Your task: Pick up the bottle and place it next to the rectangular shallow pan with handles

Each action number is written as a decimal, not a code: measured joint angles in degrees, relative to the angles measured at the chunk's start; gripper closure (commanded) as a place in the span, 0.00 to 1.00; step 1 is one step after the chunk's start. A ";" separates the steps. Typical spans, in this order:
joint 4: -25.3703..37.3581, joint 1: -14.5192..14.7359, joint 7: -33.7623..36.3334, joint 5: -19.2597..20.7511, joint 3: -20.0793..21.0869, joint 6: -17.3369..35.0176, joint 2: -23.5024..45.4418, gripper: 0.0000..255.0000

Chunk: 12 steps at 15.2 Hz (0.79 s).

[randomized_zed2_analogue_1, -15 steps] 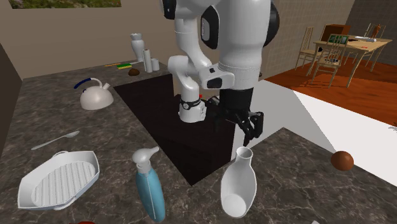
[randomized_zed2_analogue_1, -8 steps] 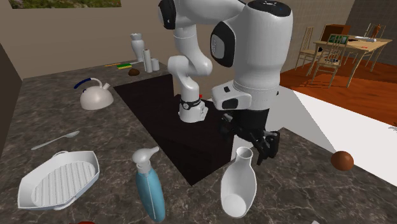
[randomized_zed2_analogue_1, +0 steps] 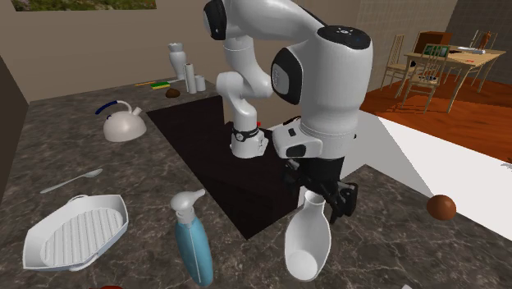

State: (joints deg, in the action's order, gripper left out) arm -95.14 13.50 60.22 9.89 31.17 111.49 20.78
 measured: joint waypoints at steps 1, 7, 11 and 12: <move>0.01 0.01 0.01 0.01 0.00 0.02 0.02 0.00; 0.03 0.02 0.02 0.02 0.00 0.04 0.01 1.00; 0.03 0.01 0.01 0.01 0.00 0.04 0.01 1.00; 0.02 0.00 0.00 0.01 0.00 0.04 0.01 1.00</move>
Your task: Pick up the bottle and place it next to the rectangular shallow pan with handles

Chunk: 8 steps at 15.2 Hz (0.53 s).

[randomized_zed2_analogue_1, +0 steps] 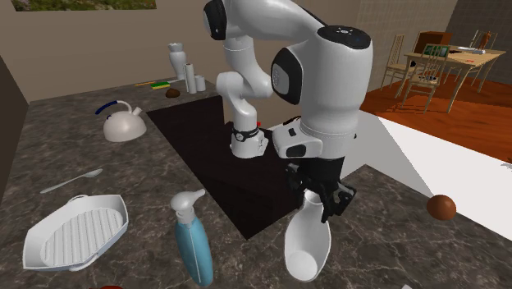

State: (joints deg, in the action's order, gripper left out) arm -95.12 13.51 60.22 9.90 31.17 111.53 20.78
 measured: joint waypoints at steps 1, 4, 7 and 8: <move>0.00 0.00 0.00 0.00 0.00 0.00 0.00 1.00; 0.70 0.05 -0.04 -0.10 0.06 -0.84 -0.11 1.00; 2.18 -0.03 -0.33 -0.48 0.21 -2.82 -0.69 1.00; 2.80 0.04 -0.33 -0.55 0.26 -3.50 -0.77 1.00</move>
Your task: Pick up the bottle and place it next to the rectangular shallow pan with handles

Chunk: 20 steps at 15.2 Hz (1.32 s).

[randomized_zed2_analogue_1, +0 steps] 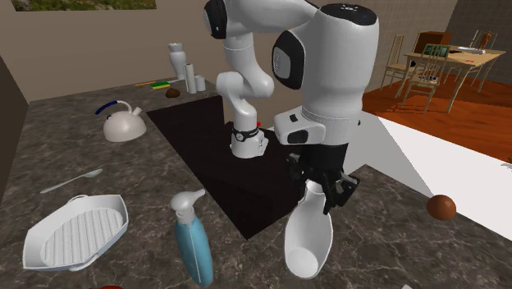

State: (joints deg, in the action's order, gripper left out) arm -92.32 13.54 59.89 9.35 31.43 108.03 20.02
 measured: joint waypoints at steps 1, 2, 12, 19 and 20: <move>0.71 0.03 -0.08 -0.04 0.02 -0.71 -0.02 1.00; 1.15 0.01 -0.15 -0.17 0.07 -1.35 -0.23 1.00; 7.92 0.38 -0.57 -0.81 0.46 -8.85 -1.14 1.00; 7.62 -1.84 -3.07 -2.77 0.36 -11.79 -4.91 1.00; 5.63 -2.92 -4.14 -3.74 0.24 -11.43 -6.78 1.00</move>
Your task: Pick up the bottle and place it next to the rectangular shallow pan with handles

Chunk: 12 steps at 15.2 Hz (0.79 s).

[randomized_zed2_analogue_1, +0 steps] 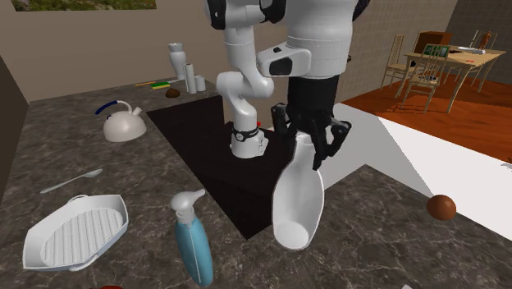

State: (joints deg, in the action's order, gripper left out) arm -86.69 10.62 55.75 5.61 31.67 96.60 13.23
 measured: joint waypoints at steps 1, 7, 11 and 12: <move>-2.37 -1.50 -1.65 -1.39 -0.28 0.03 -2.65 1.00; -10.38 -6.80 -10.21 -6.90 -3.20 -1.54 -13.72 1.00; -14.50 -9.20 -15.92 -9.41 -6.21 -3.28 -20.01 1.00; -15.06 -9.82 -17.58 -9.76 -7.18 -3.94 -21.29 1.00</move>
State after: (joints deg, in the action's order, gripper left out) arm -101.74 0.80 38.17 -4.16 24.49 92.67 -8.06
